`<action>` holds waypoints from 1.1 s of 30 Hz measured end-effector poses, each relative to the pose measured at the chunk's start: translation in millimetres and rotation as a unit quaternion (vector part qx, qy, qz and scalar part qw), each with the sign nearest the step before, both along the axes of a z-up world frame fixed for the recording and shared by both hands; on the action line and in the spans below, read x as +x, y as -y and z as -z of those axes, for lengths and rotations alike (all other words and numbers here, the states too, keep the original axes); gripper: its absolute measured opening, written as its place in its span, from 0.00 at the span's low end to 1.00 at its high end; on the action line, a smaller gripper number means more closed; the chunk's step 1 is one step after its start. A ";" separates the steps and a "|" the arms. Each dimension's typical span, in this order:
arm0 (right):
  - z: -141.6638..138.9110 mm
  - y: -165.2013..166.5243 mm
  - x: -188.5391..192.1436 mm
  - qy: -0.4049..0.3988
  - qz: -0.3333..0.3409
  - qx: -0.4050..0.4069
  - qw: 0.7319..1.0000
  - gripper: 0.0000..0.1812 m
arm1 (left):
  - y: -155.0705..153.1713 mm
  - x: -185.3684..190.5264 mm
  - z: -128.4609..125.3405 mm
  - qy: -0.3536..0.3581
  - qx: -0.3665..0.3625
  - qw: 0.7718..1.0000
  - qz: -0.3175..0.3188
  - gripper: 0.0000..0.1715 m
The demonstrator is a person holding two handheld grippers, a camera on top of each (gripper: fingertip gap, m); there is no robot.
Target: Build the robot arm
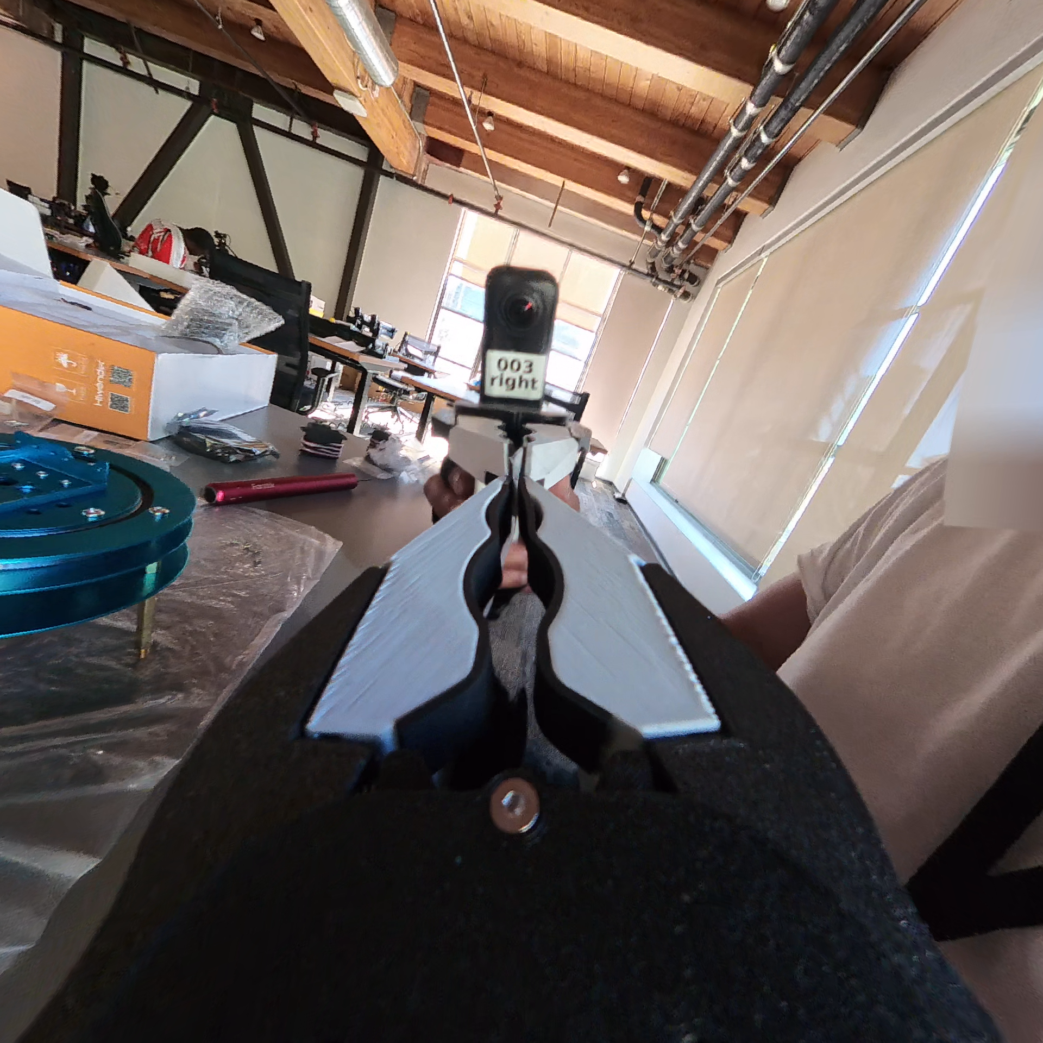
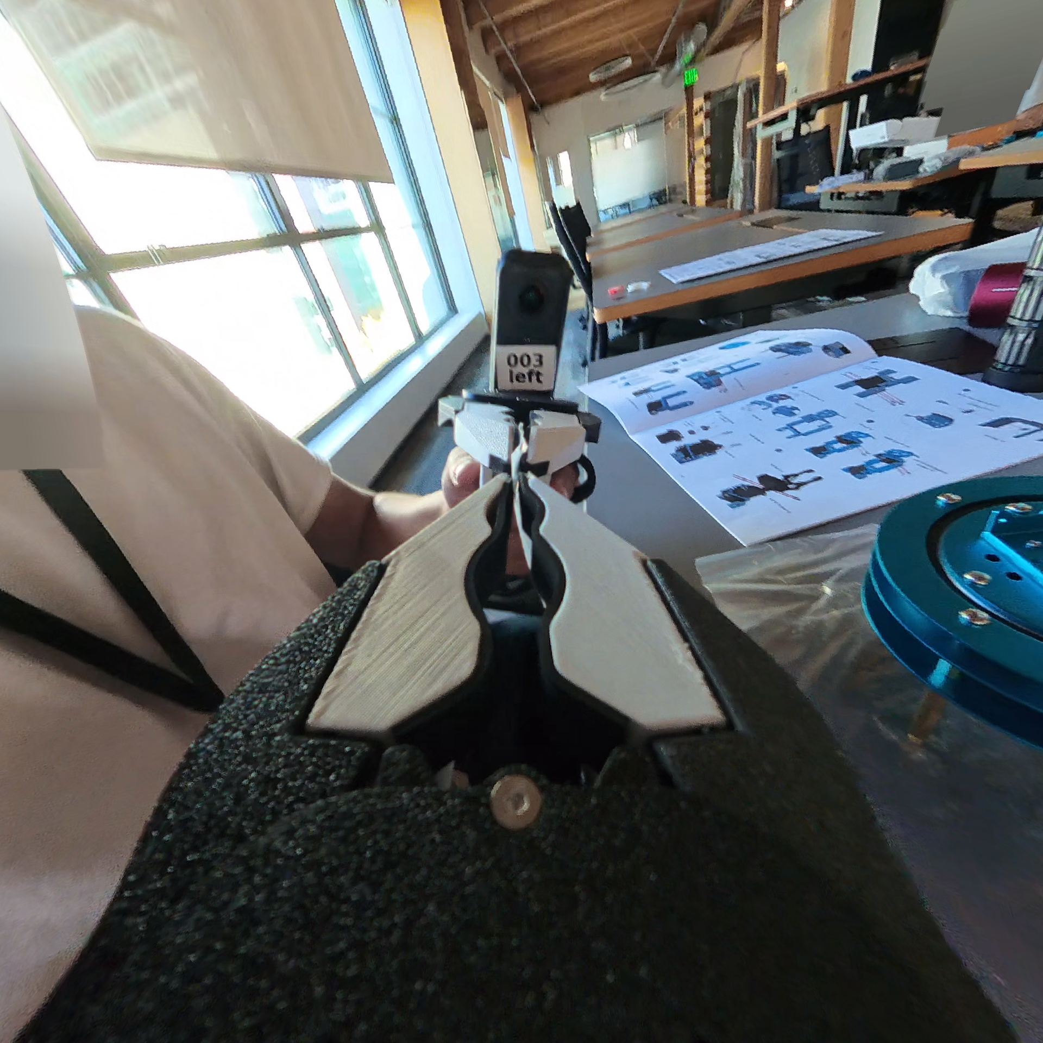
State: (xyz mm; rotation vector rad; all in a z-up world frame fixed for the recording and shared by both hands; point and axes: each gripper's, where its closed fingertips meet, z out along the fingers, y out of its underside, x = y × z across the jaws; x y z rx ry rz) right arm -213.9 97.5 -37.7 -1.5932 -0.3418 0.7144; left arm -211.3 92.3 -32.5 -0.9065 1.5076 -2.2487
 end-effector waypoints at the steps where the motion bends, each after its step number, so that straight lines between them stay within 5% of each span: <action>1: -3.2 -0.6 -0.8 -0.020 -0.005 0.004 1.000 0.00 | -0.6 -1.2 -2.5 0.001 -0.009 1.000 0.001 0.00; 24: -25.5 7.1 -37.3 -0.048 -0.002 0.028 0.998 0.00 | 8.3 -40.5 -19.0 0.058 0.035 0.998 -0.001 0.00; 33: -15.3 14.4 -10.9 -0.071 0.062 0.014 0.995 0.00 | 12.5 -23.3 -14.1 0.051 0.058 0.997 0.002 0.00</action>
